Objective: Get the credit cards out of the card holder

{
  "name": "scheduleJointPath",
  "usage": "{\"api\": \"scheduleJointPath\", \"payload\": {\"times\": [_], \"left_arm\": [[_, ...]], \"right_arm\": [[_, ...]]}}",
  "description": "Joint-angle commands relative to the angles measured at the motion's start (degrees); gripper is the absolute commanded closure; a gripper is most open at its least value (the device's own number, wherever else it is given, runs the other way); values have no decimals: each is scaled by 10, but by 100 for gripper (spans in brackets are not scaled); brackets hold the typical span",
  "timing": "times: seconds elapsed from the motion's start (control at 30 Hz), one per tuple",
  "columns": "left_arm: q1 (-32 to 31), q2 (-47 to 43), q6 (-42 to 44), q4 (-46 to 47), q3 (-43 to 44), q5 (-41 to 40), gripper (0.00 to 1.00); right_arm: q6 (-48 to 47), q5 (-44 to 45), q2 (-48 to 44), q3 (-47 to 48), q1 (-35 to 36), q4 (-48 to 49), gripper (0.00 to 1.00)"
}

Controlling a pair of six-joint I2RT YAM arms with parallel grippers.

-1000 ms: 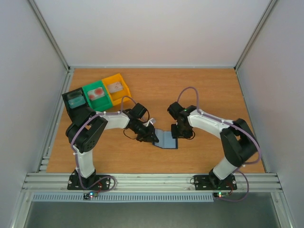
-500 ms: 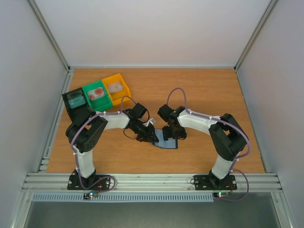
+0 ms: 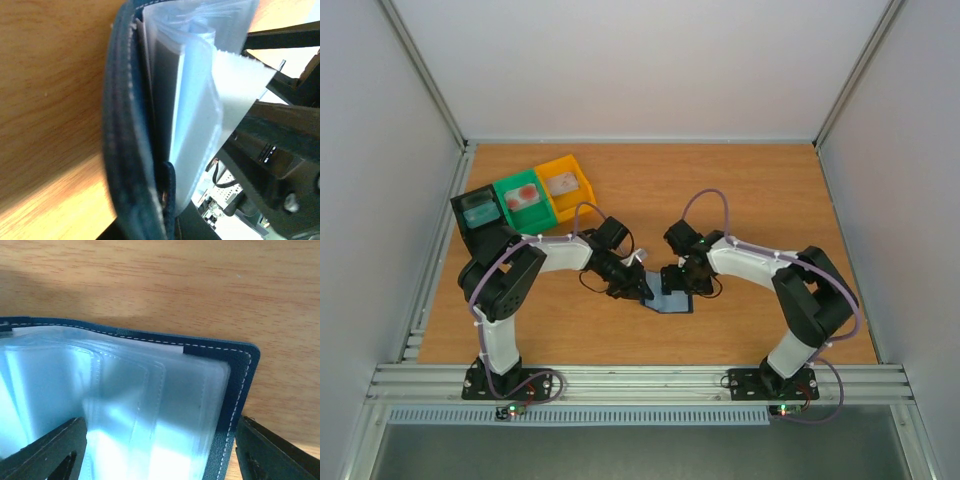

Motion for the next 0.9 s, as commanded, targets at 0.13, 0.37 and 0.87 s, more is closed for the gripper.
{"api": "scheduleJointPath", "payload": {"times": [0.13,0.37,0.87], "left_arm": [[-7,21,8,3,13,21,100],[-6,3,109,-89,108,48,100],[38,-195,440,-498,332,27,100]], "right_arm": [[39,-273,-87,-89,-41,225,30],[-5,-306,-222,-72,-79,170,22],[-139,-256,-414,106,-115,-49,17]]}}
